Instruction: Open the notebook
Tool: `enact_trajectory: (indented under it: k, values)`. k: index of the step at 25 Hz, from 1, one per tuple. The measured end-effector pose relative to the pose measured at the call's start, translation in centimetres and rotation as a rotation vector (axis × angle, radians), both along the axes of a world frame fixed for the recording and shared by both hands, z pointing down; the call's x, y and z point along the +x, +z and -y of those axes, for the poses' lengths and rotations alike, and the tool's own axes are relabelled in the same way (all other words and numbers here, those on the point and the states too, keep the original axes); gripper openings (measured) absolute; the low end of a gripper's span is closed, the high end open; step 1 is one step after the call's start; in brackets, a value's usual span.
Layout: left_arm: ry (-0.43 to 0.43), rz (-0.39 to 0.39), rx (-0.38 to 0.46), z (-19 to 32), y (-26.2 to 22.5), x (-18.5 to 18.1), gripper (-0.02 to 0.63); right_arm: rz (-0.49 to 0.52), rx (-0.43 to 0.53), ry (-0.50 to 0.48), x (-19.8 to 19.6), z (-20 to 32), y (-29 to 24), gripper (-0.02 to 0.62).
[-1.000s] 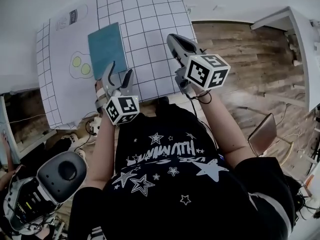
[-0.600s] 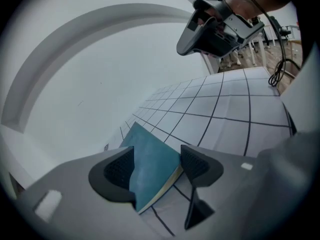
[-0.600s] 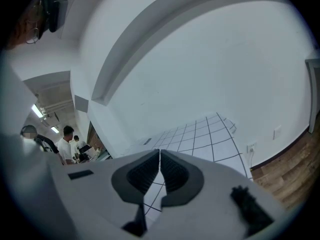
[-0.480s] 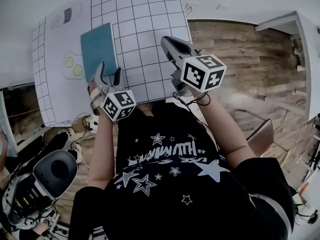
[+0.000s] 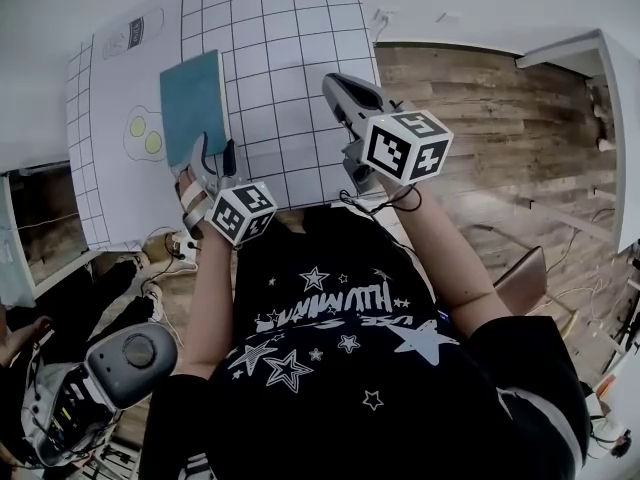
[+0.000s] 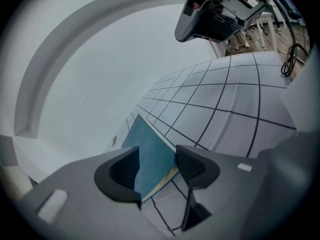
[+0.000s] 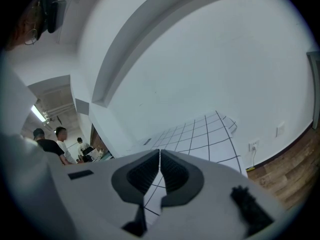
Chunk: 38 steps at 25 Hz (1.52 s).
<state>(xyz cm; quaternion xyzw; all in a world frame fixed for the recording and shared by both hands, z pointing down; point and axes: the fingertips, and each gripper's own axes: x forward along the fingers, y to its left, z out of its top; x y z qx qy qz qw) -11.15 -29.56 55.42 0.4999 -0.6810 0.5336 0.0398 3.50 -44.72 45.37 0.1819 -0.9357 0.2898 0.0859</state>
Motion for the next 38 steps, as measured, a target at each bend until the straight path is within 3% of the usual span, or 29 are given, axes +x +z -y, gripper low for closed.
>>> enact_trajectory:
  k: [5, 9, 14, 21, 27, 32, 38]
  values:
    - [-0.007, 0.000, -0.073, 0.1, 1.5, 0.8, 0.093, 0.003, -0.011, 0.013, 0.7, 0.6, 0.2, 0.017]
    - [-0.040, 0.037, -0.142, 0.2, 1.9, 0.8, 0.060, 0.006, -0.011, 0.017, 1.1, 0.8, 0.2, 0.017]
    - [-0.080, -0.052, -0.148, 0.1, 1.7, 0.6, 0.052, 0.015, -0.015, 0.024, 1.5, 0.9, 0.1, 0.017]
    - [-0.116, -0.143, -0.081, 0.0, -0.9, 0.1, 0.041, 0.026, -0.020, -0.002, 0.6, 0.7, -0.2, 0.017]
    - [-0.168, -0.281, 0.038, -0.9, -4.3, -1.5, 0.038, 0.019, -0.008, -0.038, -1.2, -0.1, -0.7, 0.017]
    - [-0.207, -0.399, 0.152, -2.5, -7.6, -4.2, 0.037, 0.013, 0.009, -0.070, -3.6, -1.6, -1.2, 0.017]
    - [-0.192, -0.481, 0.232, -4.9, -10.5, -8.3, 0.037, 0.008, 0.042, -0.105, -7.3, -3.3, -2.5, 0.017]
